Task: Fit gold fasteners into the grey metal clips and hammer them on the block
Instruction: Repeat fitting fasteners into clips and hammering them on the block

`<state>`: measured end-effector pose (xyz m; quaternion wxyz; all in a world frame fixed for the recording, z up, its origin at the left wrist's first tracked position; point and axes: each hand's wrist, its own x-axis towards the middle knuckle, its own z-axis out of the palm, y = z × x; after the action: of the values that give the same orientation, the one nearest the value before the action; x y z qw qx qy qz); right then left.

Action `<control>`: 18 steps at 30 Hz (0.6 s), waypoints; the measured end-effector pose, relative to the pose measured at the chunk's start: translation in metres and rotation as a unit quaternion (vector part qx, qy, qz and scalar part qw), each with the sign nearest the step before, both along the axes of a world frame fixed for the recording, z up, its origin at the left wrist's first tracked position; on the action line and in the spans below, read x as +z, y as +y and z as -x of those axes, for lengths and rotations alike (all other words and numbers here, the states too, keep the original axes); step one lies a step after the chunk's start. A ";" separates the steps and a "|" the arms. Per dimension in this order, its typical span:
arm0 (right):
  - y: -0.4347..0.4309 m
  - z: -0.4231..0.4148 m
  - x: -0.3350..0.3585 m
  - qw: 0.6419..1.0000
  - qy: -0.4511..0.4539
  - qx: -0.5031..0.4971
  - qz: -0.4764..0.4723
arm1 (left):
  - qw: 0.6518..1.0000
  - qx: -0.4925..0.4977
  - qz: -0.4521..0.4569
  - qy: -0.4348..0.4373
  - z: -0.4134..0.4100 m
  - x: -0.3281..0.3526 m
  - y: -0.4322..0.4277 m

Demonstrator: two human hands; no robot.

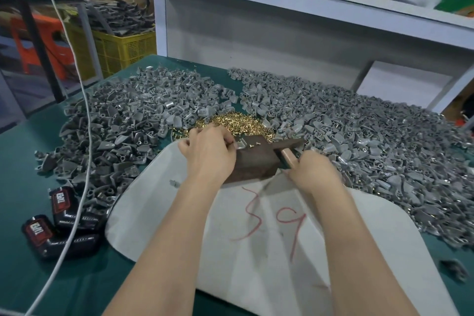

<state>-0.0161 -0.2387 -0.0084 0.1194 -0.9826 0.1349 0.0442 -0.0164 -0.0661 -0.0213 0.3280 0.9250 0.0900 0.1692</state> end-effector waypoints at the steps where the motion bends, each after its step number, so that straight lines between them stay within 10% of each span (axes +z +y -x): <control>1: 0.000 -0.001 -0.002 1.000 -0.008 0.000 -0.003 | 1.000 0.000 0.002 0.001 0.000 0.000 0.000; 18: 0.027 0.031 0.033 0.928 -0.295 0.180 -0.141 | 1.000 0.001 0.015 -0.004 -0.003 -0.005 0.001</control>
<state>-0.0466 -0.2113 0.0249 0.2812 -0.9322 -0.0928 -0.2082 -0.0130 -0.0649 -0.0259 0.3415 0.9193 0.0921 0.1725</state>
